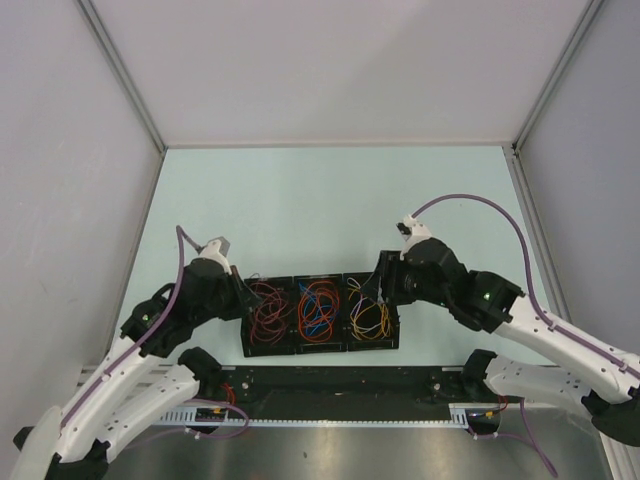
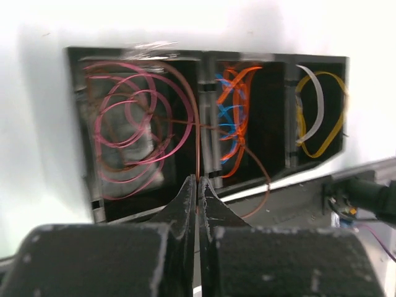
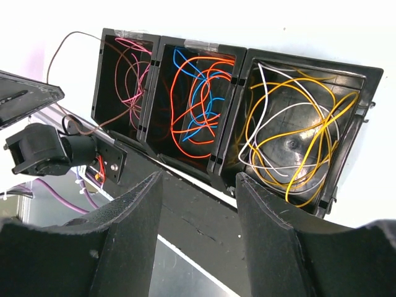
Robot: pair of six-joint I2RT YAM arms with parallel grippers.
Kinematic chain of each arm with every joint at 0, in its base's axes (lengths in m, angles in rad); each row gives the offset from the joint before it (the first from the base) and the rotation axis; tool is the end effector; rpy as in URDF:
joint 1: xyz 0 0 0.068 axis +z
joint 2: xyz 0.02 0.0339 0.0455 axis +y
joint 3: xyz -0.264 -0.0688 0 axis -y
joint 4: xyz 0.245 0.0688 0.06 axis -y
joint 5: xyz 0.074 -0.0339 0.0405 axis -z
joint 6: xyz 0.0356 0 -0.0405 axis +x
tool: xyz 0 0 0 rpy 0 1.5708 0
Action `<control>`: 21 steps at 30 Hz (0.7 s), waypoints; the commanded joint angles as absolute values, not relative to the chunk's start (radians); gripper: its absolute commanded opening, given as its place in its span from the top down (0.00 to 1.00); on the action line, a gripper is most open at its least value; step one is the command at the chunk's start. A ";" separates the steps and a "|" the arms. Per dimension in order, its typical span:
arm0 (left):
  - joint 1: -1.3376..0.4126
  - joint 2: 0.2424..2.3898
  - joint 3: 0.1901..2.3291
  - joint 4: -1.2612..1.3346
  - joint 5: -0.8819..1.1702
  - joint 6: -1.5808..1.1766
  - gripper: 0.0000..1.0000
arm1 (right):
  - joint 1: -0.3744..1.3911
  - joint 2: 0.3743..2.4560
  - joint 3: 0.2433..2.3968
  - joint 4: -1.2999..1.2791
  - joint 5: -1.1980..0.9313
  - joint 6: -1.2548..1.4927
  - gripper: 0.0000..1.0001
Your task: Untangle the cables
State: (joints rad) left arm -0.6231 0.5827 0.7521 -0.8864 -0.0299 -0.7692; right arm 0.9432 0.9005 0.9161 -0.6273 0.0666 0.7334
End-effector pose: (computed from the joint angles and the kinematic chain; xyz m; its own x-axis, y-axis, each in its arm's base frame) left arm 0.0928 -0.0654 0.2872 -0.7764 -0.2982 -0.5552 0.0348 0.8594 -0.5102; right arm 0.1133 0.1522 0.3213 -0.7697 0.0764 -0.6338 -0.3505 0.7792 0.5196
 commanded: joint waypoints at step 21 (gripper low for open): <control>-0.686 0.819 0.839 -1.117 -0.480 -0.930 1.00 | 1.048 1.118 0.917 -0.399 0.011 0.765 0.45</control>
State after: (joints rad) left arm -0.6415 0.7685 0.7902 -1.1179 -0.4076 -0.9237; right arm 1.0416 1.1007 0.9138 -0.4698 0.0154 0.7601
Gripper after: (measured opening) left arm 0.008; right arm 0.550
